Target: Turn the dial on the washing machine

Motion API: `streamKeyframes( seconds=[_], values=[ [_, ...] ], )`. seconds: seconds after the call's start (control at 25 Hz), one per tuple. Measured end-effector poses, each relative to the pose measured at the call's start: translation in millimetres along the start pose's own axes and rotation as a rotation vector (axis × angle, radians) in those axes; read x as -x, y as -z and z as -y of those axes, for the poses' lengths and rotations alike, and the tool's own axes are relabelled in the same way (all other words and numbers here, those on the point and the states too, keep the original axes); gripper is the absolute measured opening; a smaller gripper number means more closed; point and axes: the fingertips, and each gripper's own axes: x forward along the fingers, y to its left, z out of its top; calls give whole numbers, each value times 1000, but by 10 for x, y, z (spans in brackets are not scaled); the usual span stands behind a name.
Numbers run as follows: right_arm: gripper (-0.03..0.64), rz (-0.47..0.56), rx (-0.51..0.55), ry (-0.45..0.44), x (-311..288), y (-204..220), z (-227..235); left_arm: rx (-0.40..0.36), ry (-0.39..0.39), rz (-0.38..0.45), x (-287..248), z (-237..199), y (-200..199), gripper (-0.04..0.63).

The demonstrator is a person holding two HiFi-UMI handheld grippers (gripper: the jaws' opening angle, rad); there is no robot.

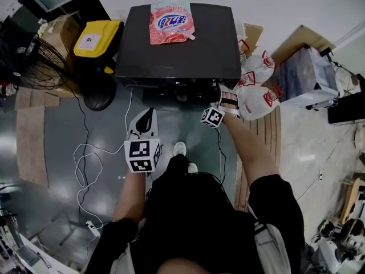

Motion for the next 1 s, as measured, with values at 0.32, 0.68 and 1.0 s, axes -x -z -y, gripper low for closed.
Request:
streamKeyframes(
  seconds=[0.32, 0.68, 1.0],
  values=[
    [256, -8, -176, -25, -30, 19, -4, -5, -6, 7, -12, 0, -60, 14],
    [256, -19, -254, -36, -54, 34, -2, -10, -10, 1, -23, -12, -30, 14],
    [253, 27, -358, -83, -19, 33, 18, -10, -14, 5, 8, -30, -44, 14]
  ],
)
